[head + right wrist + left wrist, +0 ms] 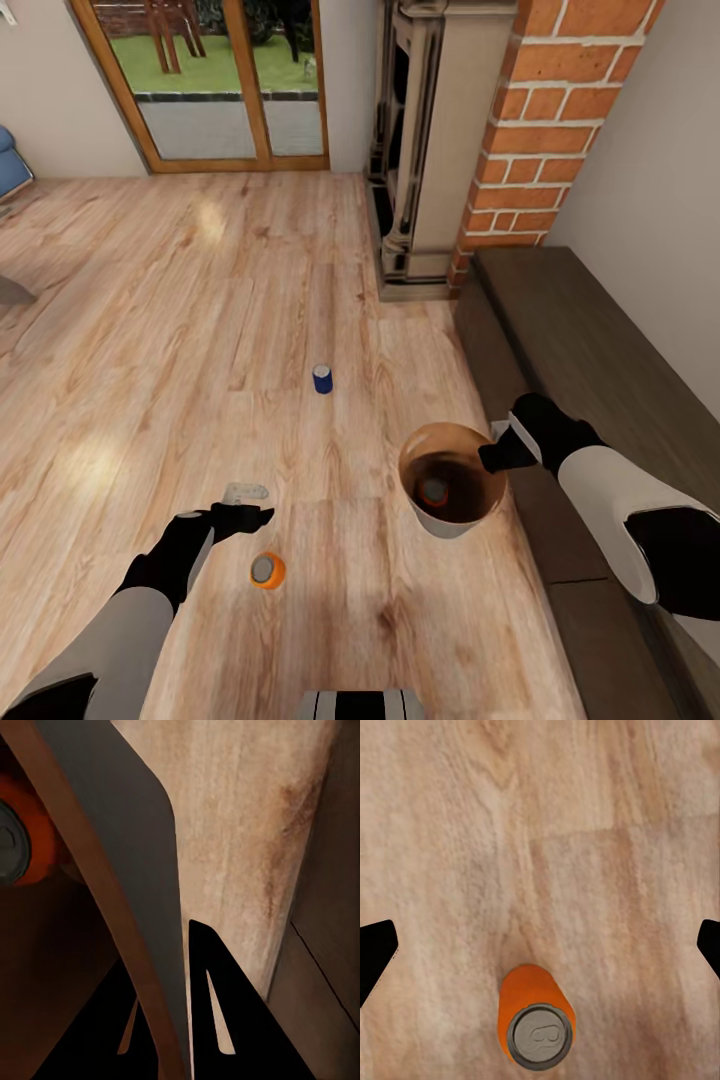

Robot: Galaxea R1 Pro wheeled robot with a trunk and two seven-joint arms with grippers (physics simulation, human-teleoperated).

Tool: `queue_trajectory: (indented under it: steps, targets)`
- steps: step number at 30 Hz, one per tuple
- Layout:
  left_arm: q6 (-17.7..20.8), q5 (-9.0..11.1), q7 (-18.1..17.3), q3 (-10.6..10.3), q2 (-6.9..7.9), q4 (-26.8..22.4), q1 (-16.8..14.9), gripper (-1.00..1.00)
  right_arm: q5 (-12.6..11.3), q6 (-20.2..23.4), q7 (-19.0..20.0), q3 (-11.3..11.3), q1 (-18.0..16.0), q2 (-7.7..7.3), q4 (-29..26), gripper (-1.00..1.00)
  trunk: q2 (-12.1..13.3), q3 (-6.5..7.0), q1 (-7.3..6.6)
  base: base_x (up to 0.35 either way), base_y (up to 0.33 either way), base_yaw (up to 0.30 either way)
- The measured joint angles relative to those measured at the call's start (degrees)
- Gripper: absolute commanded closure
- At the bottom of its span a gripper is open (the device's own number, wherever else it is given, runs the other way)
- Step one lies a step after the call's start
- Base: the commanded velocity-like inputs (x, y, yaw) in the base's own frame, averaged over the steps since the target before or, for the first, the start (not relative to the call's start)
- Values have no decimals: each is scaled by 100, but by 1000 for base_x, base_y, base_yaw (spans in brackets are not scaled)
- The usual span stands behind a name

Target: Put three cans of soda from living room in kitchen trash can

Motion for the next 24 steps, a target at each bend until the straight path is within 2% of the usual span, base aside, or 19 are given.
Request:
queue_trajectory:
  steps: [5,10,15,24]
  targets:
    - [-14,0,4,0,-3,-17,0,-100,76,-8,-8,8,5,10,-1,100,0,0,0,69,2,0]
    - [-13,0,7,0,-3,-18,0,-100,0,-1,5,-11,7,10,2,100,0,0,0,14,0,0]
    - [-6,6,11,0,-10,-18,-1,-100,57,-7,-2,-3,7,-5,2,100,0,0,0,3,0,0]
    - [20,2,5,8,-6,17,-3,-100,51,-2,-3,-11,7,24,-13,100,-359,-161,198,0,0,0]
